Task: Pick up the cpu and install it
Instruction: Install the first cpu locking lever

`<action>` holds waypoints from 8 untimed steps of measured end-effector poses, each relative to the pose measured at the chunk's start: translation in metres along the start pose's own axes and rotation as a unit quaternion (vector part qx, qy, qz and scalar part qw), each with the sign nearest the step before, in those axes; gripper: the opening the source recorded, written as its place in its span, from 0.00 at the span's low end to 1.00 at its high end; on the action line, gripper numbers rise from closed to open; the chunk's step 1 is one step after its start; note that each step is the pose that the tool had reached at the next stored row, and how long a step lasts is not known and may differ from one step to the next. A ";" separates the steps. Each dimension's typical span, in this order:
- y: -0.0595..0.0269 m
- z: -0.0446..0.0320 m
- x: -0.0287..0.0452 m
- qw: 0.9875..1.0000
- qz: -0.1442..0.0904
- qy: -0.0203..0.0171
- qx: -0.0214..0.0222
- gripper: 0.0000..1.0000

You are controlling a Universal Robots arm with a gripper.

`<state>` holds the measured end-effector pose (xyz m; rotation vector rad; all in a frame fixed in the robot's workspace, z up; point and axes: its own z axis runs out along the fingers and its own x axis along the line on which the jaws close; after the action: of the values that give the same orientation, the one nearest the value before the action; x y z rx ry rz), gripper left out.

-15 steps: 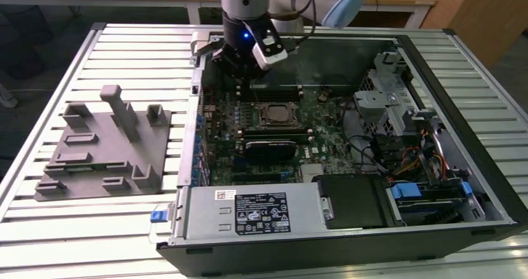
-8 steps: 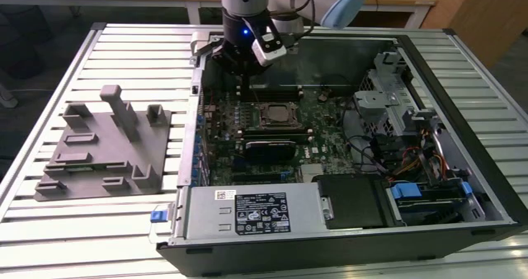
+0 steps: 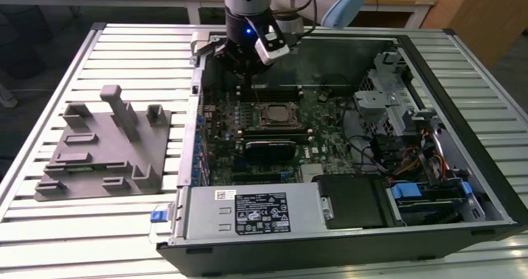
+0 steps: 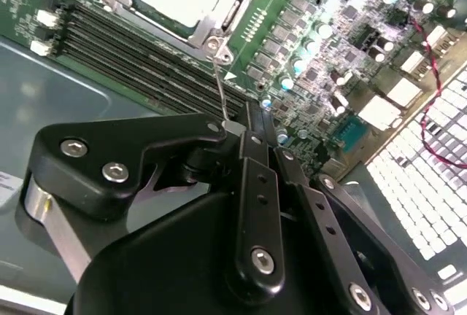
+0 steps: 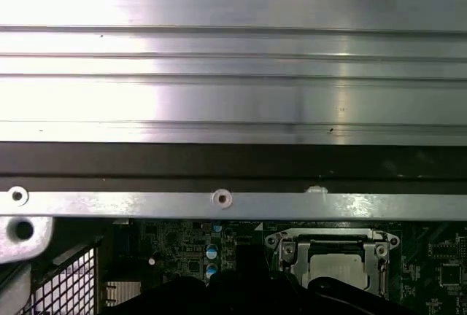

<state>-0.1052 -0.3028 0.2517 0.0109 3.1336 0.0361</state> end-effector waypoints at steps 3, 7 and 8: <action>0.0000 0.0001 -0.0056 1.000 0.000 0.000 -0.001 0.11; 0.0001 0.0002 -0.0151 1.000 -0.001 0.000 -0.001 0.11; 0.0001 0.0002 -0.0165 1.000 -0.001 0.000 -0.001 0.11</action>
<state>-0.0886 -0.3028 0.2516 0.0091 3.1344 0.0383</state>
